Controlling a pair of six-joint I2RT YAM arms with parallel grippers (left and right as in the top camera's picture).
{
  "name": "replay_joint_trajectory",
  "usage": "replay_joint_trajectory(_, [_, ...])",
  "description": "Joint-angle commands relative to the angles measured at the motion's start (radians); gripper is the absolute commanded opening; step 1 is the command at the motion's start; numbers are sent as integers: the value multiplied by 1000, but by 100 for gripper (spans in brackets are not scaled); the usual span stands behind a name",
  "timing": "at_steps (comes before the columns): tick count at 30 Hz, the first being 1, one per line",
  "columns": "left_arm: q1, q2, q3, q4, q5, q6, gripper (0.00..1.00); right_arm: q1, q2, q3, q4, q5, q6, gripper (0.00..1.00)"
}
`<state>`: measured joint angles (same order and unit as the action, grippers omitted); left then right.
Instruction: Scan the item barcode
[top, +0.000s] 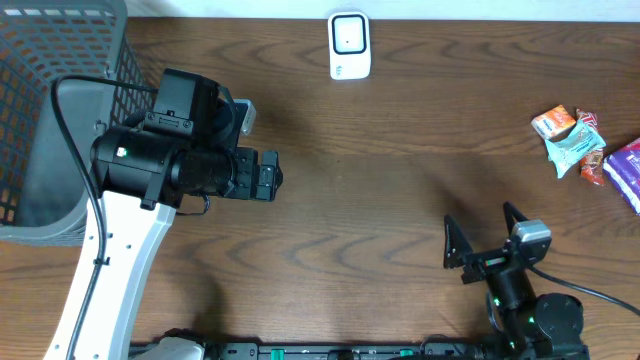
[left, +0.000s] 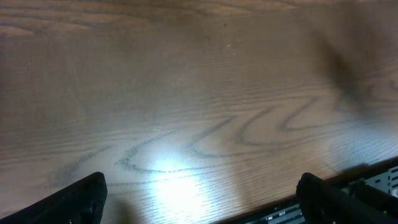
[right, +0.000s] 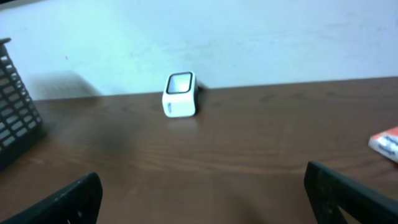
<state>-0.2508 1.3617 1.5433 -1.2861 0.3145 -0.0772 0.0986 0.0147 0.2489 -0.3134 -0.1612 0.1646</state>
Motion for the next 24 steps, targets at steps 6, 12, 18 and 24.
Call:
replay_joint_trajectory(6, [-1, 4, -3, -5, -3, 14, 98, 7, -10, -49, 117, -6, -101, 99])
replay_joint_trajectory(12, [-1, 4, -3, -5, -3, 14, 98, 7, -10, -50, 160, -5, -160, 99])
replay_joint_trajectory(18, [-1, 4, -3, -5, -3, 14, 98, 7, -10, -71, 228, -2, -174, 99])
replay_joint_trajectory(24, [-1, 4, -3, -5, -3, 14, 98, 7, -10, -165, 393, -6, -172, 99])
